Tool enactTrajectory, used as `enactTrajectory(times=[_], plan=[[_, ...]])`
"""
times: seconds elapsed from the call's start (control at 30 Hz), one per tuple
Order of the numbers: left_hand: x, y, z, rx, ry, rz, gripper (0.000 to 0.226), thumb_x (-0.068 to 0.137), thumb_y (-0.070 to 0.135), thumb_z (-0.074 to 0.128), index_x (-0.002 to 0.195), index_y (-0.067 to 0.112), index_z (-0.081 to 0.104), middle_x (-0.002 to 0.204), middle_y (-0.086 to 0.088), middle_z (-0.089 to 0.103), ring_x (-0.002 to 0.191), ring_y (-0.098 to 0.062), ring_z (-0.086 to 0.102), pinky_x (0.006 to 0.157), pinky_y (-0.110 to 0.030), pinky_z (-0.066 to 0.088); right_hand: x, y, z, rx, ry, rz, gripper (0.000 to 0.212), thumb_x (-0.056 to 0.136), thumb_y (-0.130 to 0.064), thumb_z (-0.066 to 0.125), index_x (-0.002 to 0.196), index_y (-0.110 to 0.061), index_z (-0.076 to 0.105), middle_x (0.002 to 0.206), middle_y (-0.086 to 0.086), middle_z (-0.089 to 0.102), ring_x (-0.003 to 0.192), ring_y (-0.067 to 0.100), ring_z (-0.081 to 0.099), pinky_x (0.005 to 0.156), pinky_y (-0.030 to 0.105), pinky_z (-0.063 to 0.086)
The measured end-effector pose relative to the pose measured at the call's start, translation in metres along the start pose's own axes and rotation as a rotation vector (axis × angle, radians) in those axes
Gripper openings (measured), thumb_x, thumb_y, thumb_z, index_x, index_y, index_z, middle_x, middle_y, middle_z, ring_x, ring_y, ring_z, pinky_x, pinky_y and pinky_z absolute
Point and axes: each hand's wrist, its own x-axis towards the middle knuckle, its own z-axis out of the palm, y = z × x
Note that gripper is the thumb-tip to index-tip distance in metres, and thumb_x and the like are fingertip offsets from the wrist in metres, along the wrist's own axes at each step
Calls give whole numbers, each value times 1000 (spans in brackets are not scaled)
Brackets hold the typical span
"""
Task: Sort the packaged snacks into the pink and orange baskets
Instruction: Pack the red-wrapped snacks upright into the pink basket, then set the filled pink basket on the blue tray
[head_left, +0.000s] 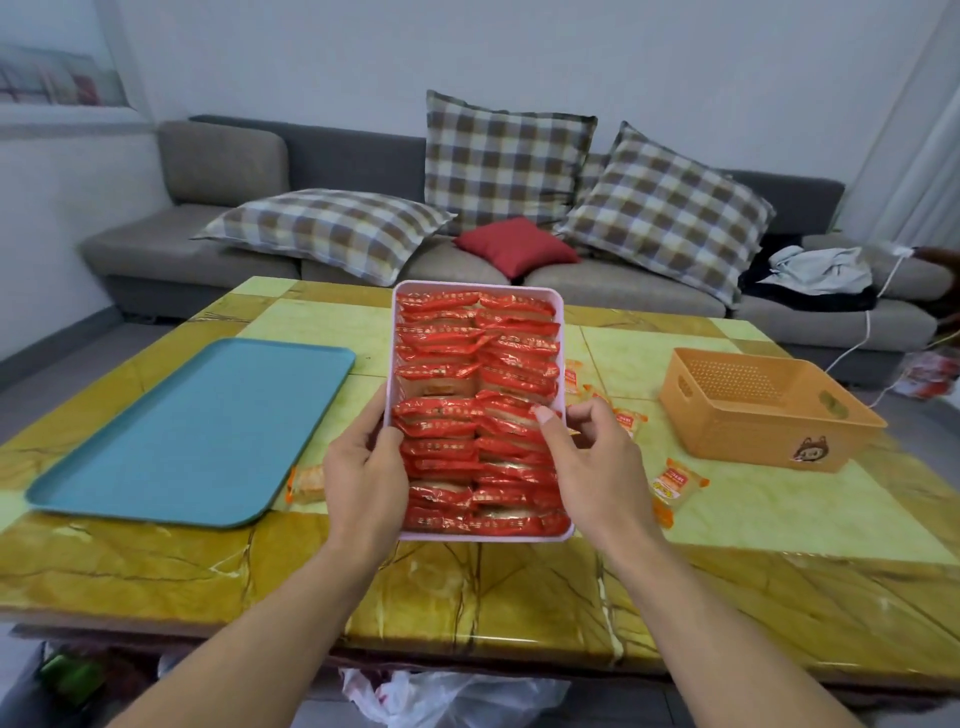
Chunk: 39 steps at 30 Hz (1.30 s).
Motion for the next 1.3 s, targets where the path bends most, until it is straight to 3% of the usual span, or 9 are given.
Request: enactTrajectory(times=[0.1, 0.2, 0.3, 0.4, 0.6, 0.77, 0.93, 1.07, 1.3], plan=[[9, 2, -7, -121, 66, -64, 42, 107, 11, 40, 127, 35, 68, 99, 7, 78, 87, -16, 76, 67, -35, 62, -3, -7, 1, 132, -73, -72, 29, 98, -47, 57, 119, -27, 61, 104, -12, 69, 82, -8, 67, 57, 11, 51], [20, -1, -18, -234, 197, -113, 34, 106, 13, 47, 128, 25, 69, 109, 4, 77, 101, -21, 74, 82, -43, 61, -4, -15, 11, 174, -141, -155, 40, 98, -47, 58, 137, -36, 57, 120, -20, 66, 102, -4, 67, 77, 22, 58], [27, 1, -28, -292, 327, -120, 35, 105, 11, 46, 124, 28, 71, 101, 6, 78, 92, -16, 75, 75, -38, 62, -4, -16, 27, 188, -93, -173, 45, 96, -53, 59, 139, -39, 56, 133, -16, 61, 118, 2, 59, 92, 34, 56], [33, 3, -43, -335, 462, -131, 40, 102, 9, 46, 124, 33, 70, 99, 10, 78, 92, -16, 75, 75, -39, 62, -8, -17, 46, 180, -45, -141, 42, 93, -57, 60, 131, -40, 59, 127, -18, 63, 115, 0, 59, 94, 34, 55], [42, 6, -73, -357, 591, -63, 44, 98, 6, 47, 128, 29, 69, 106, 15, 76, 94, -6, 73, 80, -31, 61, -13, -33, 96, 272, -251, -73, 55, 86, -72, 57, 137, -52, 49, 126, -27, 62, 112, 4, 64, 94, 43, 57], [50, 11, -110, -394, 670, -12, 36, 100, 10, 51, 117, 32, 74, 98, 22, 76, 90, -2, 73, 72, -23, 59, -10, -57, 137, 248, -343, -149, 64, 94, -48, 66, 151, -43, 37, 133, -27, 56, 100, -17, 59, 89, 19, 52], [68, -1, -144, -364, 728, -37, 44, 92, 2, 56, 128, 24, 70, 108, 16, 75, 95, -4, 73, 86, -36, 60, 17, -80, 192, 266, -436, -63, 59, 97, -48, 60, 151, -48, 35, 142, -17, 55, 117, 11, 61, 98, 44, 55], [75, -10, -161, -347, 752, -123, 37, 91, 4, 65, 120, 26, 73, 102, 16, 75, 91, -4, 73, 76, -30, 61, 35, -81, 232, 283, -484, -73, 33, 101, -41, 56, 134, -41, 55, 123, -13, 67, 107, 10, 68, 92, 42, 59], [92, -24, -176, -305, 784, -205, 33, 89, 6, 68, 102, 36, 73, 92, 25, 67, 86, 0, 67, 66, -22, 51, 51, -74, 268, 108, -493, -54, 50, 95, -54, 55, 142, -36, 53, 135, -10, 63, 119, 17, 64, 100, 45, 54]])
